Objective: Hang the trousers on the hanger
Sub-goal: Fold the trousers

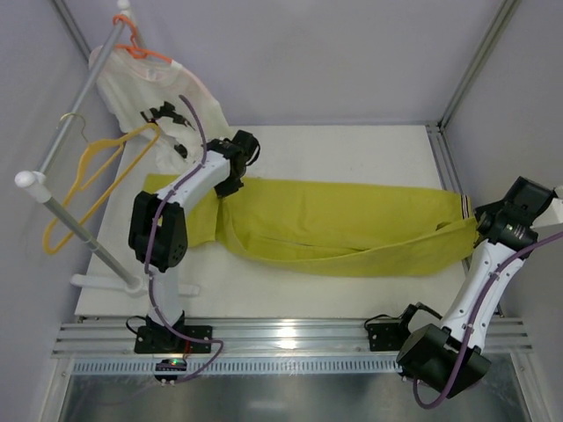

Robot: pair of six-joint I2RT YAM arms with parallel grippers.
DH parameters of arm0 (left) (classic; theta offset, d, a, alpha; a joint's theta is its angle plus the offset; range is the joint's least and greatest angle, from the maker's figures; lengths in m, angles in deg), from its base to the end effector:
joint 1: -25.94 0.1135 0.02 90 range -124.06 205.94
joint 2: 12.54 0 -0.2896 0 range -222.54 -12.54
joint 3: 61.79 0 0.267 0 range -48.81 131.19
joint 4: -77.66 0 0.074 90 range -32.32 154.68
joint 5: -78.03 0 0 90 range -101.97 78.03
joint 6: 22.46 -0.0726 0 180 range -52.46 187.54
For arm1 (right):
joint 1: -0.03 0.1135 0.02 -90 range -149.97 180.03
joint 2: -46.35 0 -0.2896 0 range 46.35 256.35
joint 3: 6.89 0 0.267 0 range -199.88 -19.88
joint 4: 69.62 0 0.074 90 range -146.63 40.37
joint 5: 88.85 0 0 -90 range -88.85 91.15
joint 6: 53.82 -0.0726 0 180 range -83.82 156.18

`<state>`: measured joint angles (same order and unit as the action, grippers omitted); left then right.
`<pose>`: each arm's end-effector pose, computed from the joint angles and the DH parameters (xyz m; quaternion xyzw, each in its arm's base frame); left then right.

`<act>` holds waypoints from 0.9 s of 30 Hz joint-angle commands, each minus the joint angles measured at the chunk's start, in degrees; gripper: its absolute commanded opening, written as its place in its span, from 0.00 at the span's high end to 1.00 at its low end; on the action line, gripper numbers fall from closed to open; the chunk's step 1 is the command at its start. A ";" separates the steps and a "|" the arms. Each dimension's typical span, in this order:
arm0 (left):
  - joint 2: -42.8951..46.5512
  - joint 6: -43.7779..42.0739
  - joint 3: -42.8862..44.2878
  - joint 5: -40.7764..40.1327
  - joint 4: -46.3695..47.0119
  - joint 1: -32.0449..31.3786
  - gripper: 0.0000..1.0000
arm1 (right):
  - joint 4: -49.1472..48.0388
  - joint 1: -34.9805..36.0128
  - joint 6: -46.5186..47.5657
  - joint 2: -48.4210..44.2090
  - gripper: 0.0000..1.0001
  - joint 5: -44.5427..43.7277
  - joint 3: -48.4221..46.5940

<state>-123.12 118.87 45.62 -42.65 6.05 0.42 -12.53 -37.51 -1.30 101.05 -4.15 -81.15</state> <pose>0.3988 -0.1493 0.2382 -0.2476 0.9239 0.1261 0.2630 0.1706 -0.1395 0.3501 0.5618 0.6983 -0.0417 0.4416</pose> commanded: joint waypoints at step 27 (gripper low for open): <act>-10.09 -0.27 19.47 -14.68 -13.45 12.95 1.00 | -21.23 0.98 -4.10 11.66 0.96 8.16 -1.22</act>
<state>-133.22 117.99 62.41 -53.40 -8.07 12.49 -23.07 -36.90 -4.03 112.33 -2.54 -82.16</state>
